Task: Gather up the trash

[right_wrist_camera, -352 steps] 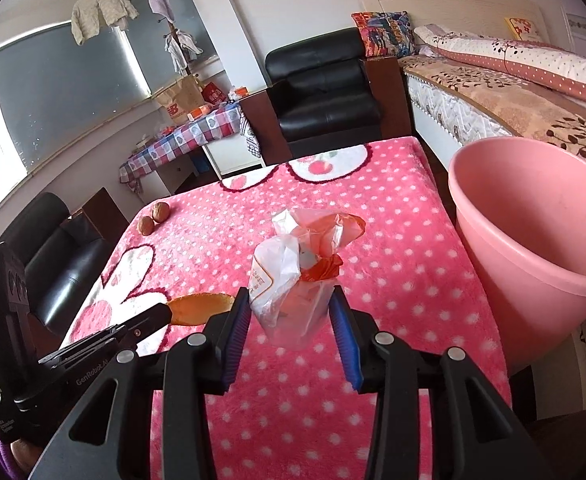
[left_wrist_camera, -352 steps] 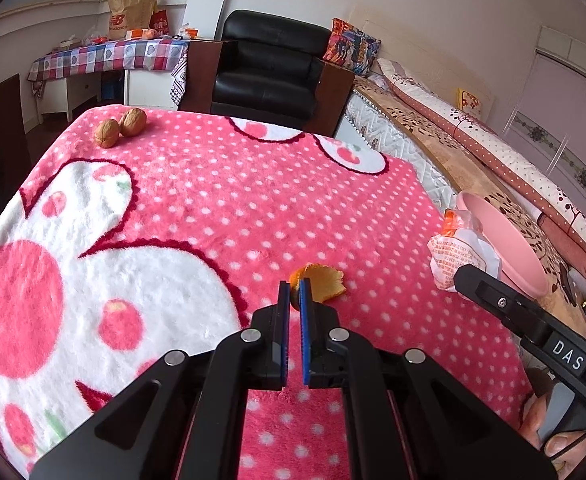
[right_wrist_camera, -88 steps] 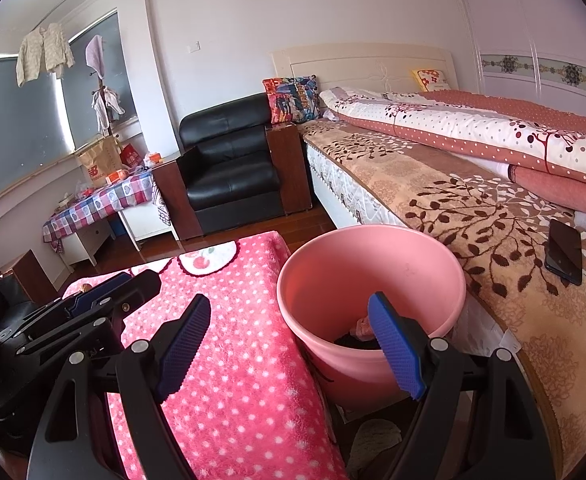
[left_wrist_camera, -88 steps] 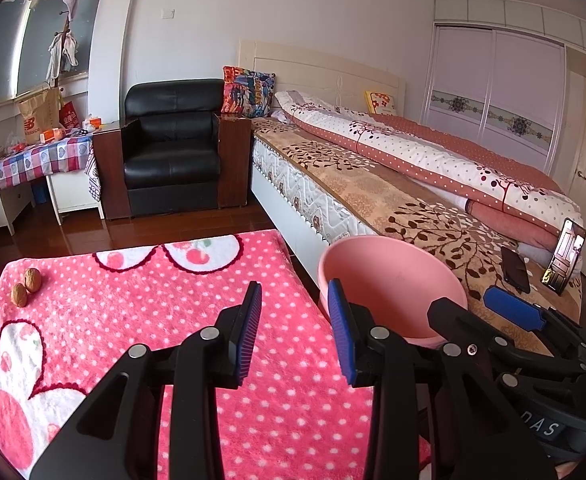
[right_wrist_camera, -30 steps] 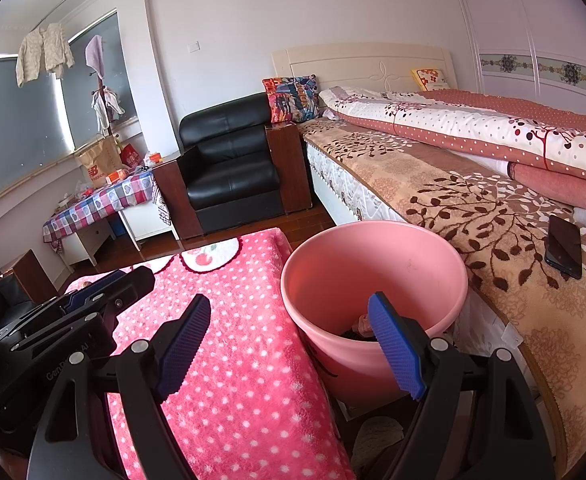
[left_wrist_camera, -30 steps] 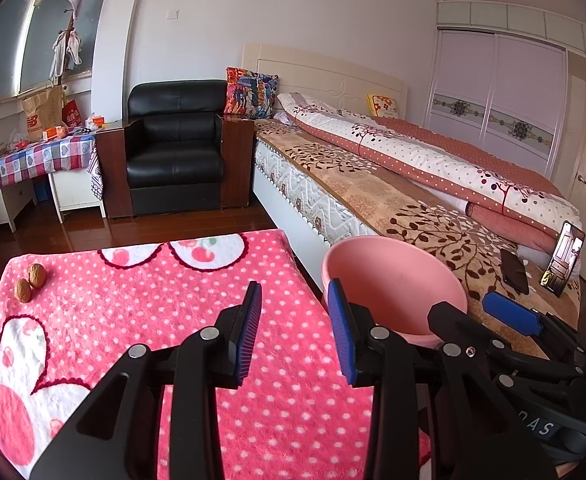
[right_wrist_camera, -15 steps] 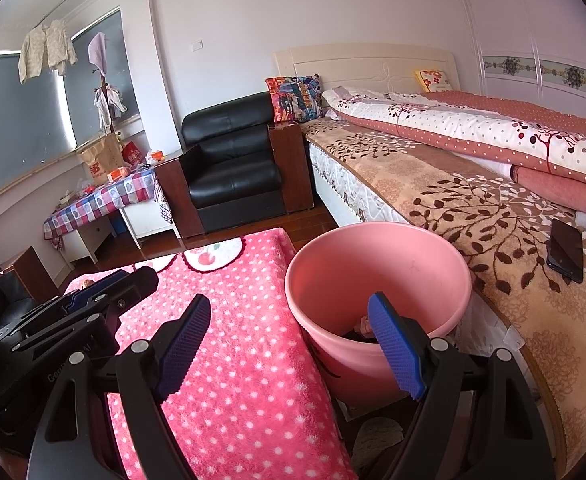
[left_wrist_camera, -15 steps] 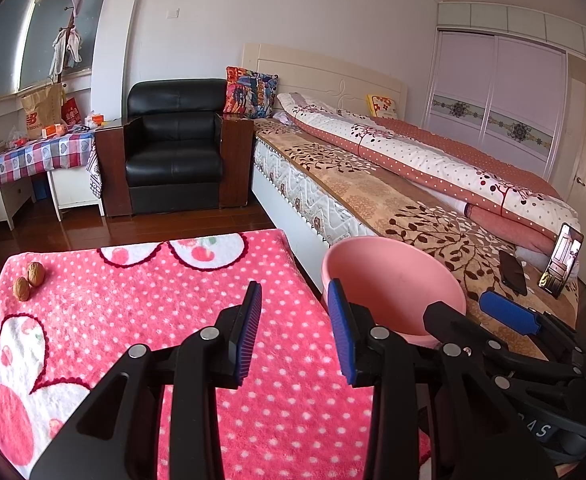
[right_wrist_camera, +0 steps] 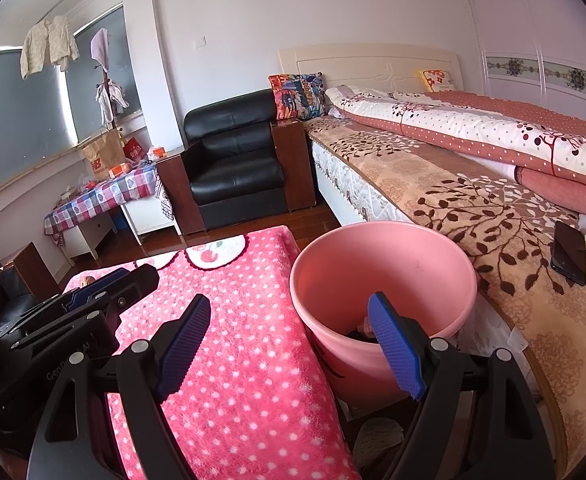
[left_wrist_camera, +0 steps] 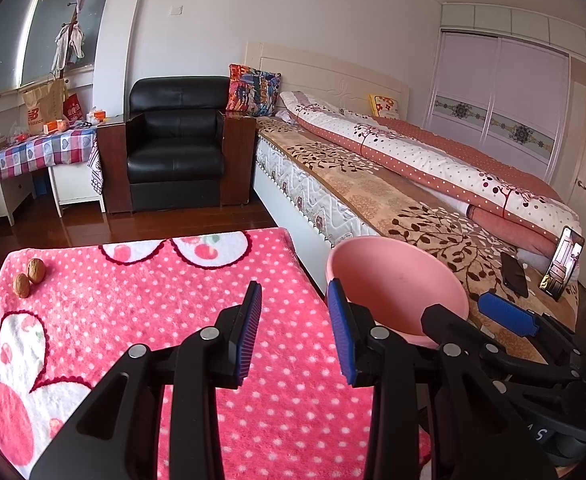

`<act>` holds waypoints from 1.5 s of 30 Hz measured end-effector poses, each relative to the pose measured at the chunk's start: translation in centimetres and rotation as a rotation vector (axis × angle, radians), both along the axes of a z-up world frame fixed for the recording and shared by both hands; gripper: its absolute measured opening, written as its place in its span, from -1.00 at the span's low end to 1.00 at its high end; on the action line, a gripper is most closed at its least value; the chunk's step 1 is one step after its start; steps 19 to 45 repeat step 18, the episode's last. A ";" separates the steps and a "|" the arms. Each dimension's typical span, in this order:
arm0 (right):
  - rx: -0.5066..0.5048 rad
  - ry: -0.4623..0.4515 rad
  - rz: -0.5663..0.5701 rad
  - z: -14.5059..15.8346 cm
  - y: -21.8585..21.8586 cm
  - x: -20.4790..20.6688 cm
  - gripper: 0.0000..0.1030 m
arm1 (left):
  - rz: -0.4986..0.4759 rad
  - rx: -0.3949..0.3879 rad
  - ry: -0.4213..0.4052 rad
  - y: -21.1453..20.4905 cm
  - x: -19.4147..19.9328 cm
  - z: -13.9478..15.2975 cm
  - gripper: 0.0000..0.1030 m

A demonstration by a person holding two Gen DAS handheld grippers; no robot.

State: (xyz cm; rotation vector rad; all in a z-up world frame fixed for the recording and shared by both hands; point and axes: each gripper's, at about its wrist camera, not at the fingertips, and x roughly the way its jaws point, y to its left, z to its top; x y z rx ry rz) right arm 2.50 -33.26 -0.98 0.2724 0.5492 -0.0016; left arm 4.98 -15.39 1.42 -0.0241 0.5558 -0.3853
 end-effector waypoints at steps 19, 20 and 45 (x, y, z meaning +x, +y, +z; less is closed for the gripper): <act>0.001 -0.008 0.034 -0.5 0.7 0.8 0.55 | 0.056 -0.005 0.038 1.9 1.3 -0.7 -0.32; 0.001 -0.008 0.034 -0.5 0.7 0.8 0.55 | 0.056 -0.005 0.038 1.9 1.3 -0.7 -0.32; 0.001 -0.008 0.034 -0.5 0.7 0.8 0.55 | 0.056 -0.005 0.038 1.9 1.3 -0.7 -0.32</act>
